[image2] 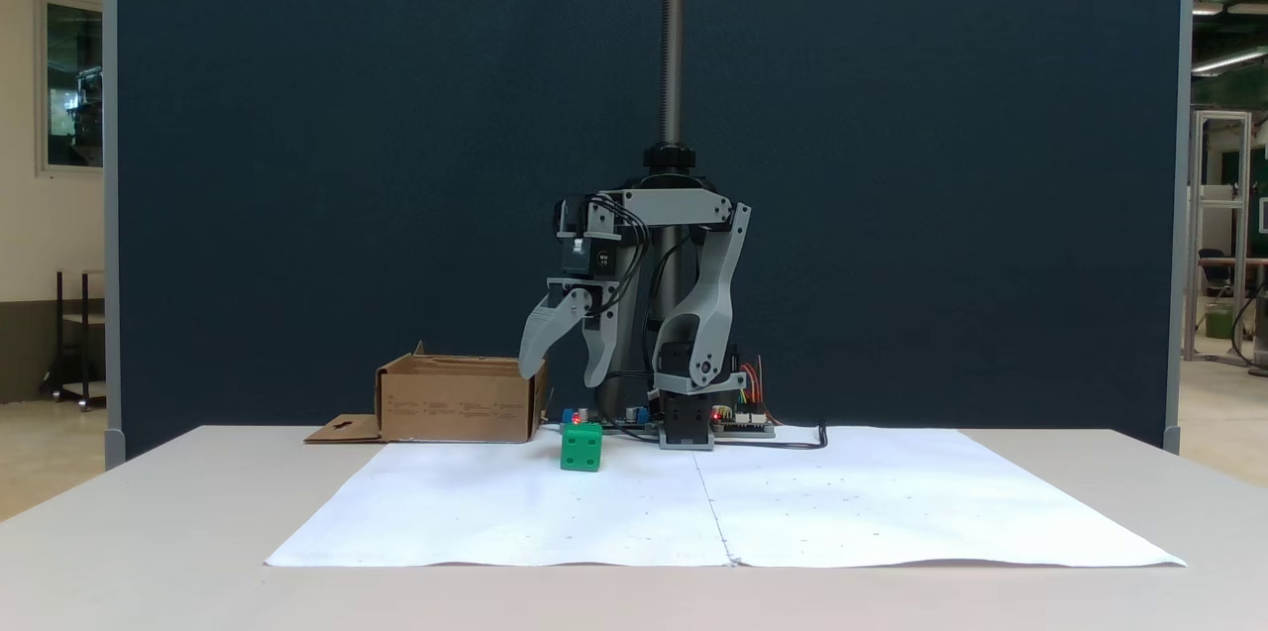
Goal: Grasp a green dice and put it in the bin.
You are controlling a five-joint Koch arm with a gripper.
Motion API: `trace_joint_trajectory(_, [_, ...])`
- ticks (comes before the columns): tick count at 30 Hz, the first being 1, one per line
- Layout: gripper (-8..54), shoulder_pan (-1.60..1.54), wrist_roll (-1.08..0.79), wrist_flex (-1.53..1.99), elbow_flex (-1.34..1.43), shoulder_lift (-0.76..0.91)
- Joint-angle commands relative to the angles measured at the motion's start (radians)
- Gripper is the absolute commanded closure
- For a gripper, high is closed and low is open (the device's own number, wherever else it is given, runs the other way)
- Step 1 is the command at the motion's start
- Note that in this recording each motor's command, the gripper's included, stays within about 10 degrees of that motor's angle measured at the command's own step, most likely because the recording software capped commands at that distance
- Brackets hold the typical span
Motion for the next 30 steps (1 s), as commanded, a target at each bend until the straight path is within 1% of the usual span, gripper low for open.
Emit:
trace_joint_trajectory(1, [0.3, 0.014, -0.167, 0.086, -0.057, 0.018])
trace_joint_trajectory(6, [-0.2, -0.002, -0.311, 0.087, -0.037, 0.017])
trace_joint_trajectory(10, [3.3, -0.011, -0.423, 0.086, -0.035, -0.002])
trace_joint_trajectory(19, [2.0, -0.015, -0.656, 0.083, -0.029, -0.015])
trace_joint_trajectory(21, [0.8, -0.015, -0.699, 0.083, -0.023, -0.028])
trace_joint_trajectory(26, [0.7, -0.025, -0.814, 0.083, -0.005, -0.063])
trace_joint_trajectory(30, [0.8, -0.028, -0.851, 0.081, -0.005, -0.1])
